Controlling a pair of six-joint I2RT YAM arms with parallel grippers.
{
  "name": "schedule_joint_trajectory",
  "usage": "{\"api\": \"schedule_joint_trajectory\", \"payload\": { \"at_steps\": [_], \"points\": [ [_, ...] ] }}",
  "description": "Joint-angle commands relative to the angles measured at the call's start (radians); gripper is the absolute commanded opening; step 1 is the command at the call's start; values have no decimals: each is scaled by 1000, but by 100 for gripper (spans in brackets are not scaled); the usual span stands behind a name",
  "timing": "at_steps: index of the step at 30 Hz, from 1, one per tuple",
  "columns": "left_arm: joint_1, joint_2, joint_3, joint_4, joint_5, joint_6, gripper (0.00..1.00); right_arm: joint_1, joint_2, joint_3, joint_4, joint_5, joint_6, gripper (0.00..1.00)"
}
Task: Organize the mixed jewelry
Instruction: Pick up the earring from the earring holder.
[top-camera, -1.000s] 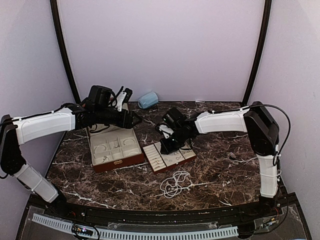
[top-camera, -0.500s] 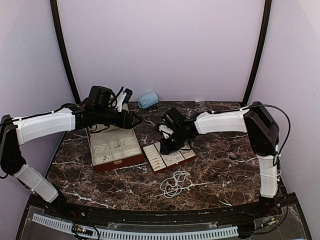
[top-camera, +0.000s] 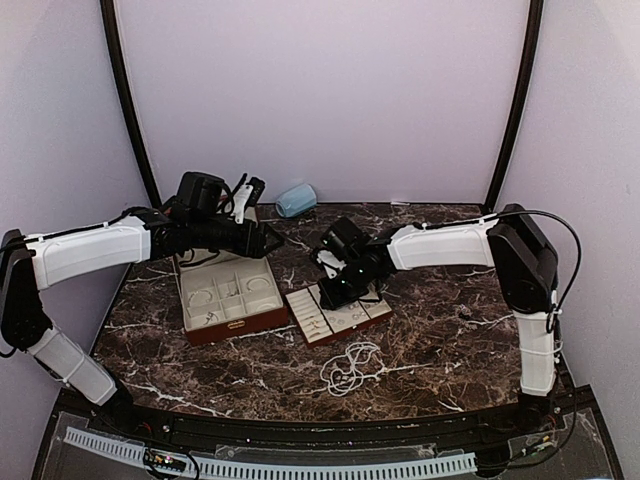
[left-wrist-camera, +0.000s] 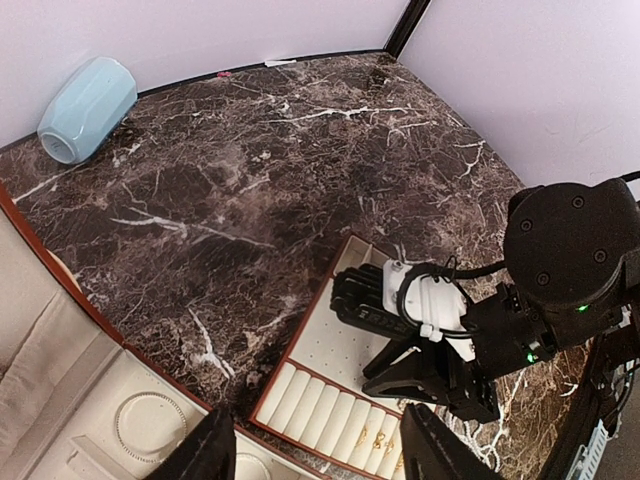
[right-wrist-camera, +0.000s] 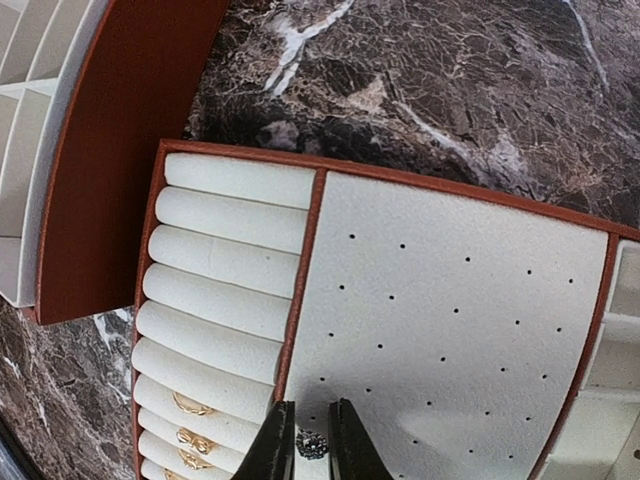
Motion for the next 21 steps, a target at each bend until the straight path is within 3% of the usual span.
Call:
{"api": "schedule_joint_trajectory", "payload": {
  "at_steps": [1,21],
  "points": [
    [0,-28,-18,21,14,-3,59,13,-29,-12,-43,21,18,14],
    [0,-19,-22,28,23,-9,59,20,-41,-30,-26,12,30,13]
  ]
}}
